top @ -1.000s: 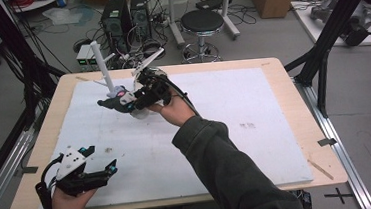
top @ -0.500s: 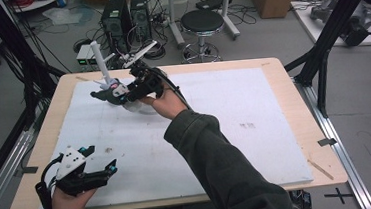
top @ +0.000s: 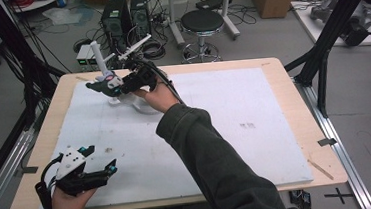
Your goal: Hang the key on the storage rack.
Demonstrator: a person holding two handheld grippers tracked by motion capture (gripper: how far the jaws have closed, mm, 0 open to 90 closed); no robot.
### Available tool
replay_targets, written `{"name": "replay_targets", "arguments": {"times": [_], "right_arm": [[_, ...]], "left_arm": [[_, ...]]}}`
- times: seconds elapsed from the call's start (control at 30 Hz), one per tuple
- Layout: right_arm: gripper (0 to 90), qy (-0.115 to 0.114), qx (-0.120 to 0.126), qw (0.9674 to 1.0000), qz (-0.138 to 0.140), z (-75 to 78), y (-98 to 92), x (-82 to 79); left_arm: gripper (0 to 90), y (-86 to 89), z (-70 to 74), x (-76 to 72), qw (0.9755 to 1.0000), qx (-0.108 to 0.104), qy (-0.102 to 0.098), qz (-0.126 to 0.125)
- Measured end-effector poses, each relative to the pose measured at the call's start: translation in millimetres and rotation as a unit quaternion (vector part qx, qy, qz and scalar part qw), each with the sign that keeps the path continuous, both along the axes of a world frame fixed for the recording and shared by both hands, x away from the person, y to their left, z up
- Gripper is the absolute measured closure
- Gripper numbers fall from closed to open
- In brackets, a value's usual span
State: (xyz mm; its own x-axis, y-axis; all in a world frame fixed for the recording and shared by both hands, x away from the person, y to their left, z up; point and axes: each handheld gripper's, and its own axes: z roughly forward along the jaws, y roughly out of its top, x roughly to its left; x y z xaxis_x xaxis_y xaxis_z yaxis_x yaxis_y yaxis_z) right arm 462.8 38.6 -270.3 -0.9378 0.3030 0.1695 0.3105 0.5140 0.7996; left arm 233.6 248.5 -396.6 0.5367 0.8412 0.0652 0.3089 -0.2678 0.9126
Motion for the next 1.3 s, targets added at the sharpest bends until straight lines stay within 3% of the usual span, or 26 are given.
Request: {"name": "replay_targets", "arguments": {"times": [0.7, 1.3], "right_arm": [[52.1, -0.005, -0.012, 0.9996, -0.026, 13.5, 29.1, 22.2], [51.9, 0.000, -0.018, 0.9984, -0.053, 6.2, 37.0, 35.5]], "left_arm": [[17.0, 1.0, 0.2, 0.1, 1.0000, 0.000, -0.001, 0.001], [16.9, 1.3, 0.2, -0.1, 1.0000, 0.000, -0.004, 0.002]]}}
